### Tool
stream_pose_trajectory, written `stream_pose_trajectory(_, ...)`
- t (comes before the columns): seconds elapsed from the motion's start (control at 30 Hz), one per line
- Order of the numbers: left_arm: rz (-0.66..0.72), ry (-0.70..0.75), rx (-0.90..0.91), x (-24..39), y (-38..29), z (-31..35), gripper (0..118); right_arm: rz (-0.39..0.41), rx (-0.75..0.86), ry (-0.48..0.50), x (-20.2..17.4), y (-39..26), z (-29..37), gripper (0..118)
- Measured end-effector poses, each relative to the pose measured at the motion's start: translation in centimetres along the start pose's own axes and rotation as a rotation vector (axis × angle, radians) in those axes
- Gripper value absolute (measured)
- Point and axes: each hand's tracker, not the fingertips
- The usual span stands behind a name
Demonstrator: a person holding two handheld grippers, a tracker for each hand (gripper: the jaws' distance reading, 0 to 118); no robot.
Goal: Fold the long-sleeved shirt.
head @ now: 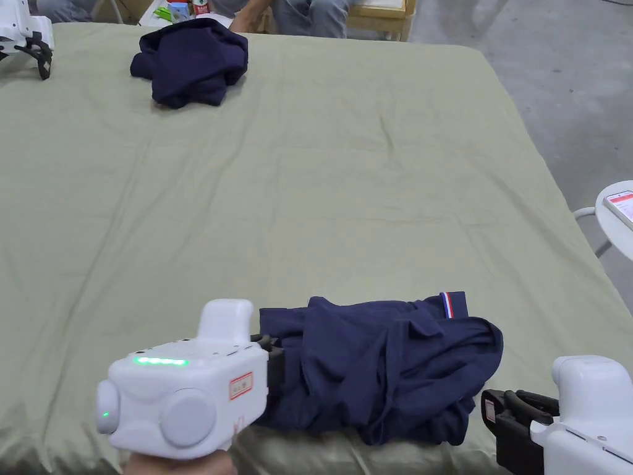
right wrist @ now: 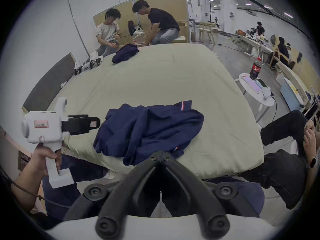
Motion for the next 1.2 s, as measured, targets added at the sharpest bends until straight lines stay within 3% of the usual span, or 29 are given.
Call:
stream_pose_trajectory(0.27,-0.216,-0.148,-0.062,8.1,-0.3,-5.7,0,-0.033,-0.006,-0.055,1.6,-0.6,0.8,1)
stream_pose_trajectory(0.33,-0.212,-0.239,-0.088,10.0,-0.1,-7.1,0,-0.044,-0.004,-0.064,2.1,-0.9,1.3,1)
stream_pose_trajectory(0.53,-0.239,-0.318,-0.180,15.7,-1.0,-11.7,0,-0.085,-0.007,-0.106,3.7,-2.0,2.4,1)
stream_pose_trajectory(0.63,-0.356,-0.202,-0.157,18.0,-1.8,-13.7,0,-0.103,-0.007,-0.122,4.2,-2.6,3.0,1)
stream_pose_trajectory(0.77,-0.199,-0.218,-0.190,17.2,-2.1,-15.3,0,-0.118,-0.005,-0.134,4.7,-3.3,3.9,1)
stream_pose_trajectory(0.9,-0.294,-0.168,-0.141,17.5,-1.2,-12.0,0,-0.124,-0.007,-0.136,4.9,-3.7,3.9,1)
stream_pose_trajectory(1.07,-0.136,-0.238,0.055,13.4,0.7,1.5,0,-0.129,0.023,-0.094,4.1,-3.5,3.3,1)
stream_pose_trajectory(1.2,-0.144,-0.093,0.189,6.7,-1.1,7.5,0,-0.097,0.033,-0.047,2.8,-3.5,1.2,1)
